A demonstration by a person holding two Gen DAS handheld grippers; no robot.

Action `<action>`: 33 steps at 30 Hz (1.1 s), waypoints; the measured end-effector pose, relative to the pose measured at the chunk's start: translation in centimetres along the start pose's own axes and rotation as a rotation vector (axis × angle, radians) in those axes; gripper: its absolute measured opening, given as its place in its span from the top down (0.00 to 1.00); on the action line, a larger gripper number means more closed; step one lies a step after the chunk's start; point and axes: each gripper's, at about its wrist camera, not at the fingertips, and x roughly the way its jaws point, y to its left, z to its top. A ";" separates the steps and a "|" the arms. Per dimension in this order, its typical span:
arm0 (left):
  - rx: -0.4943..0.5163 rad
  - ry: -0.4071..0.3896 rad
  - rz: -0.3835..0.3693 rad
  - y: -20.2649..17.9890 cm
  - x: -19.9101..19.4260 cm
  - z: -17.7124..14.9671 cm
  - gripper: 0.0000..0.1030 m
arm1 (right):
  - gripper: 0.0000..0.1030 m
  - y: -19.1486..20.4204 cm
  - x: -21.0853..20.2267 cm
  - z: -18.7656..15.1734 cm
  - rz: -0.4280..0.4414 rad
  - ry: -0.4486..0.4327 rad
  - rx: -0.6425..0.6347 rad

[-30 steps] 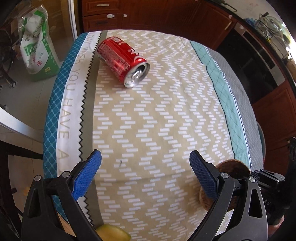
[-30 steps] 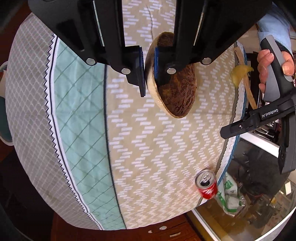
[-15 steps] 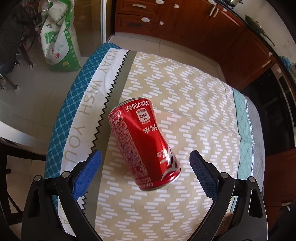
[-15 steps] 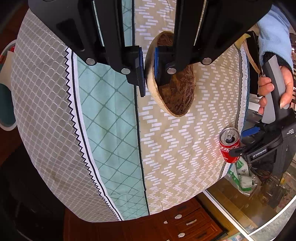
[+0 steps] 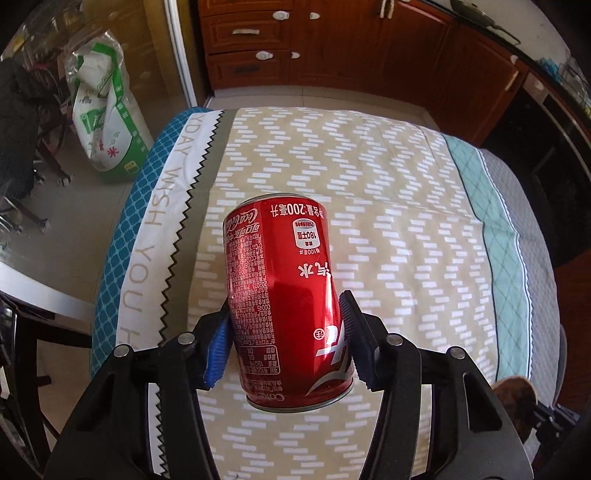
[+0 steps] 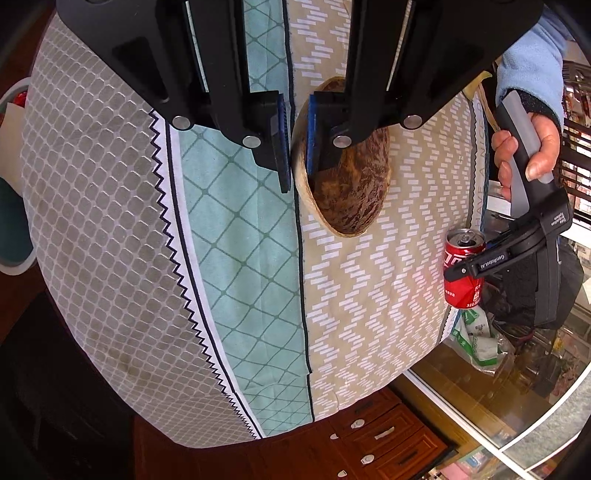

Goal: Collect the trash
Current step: 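Carry the shell and can over the teal bin and open both tools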

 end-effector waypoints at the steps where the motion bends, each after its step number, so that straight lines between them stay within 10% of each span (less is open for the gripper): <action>1: 0.019 -0.002 -0.007 -0.8 -0.4 -0.5 0.46 | 0.92 -0.1 -0.2 -0.1 0.000 -0.004 -0.001; 25: 0.272 0.142 -0.227 -9.2 -2.7 -11.4 0.46 | 0.70 0.4 2.0 -3.4 0.069 0.060 0.003; 33: 0.265 0.125 -0.241 -9.7 -3.7 -12.0 0.46 | 0.90 -0.6 0.1 -3.0 0.102 -0.009 0.063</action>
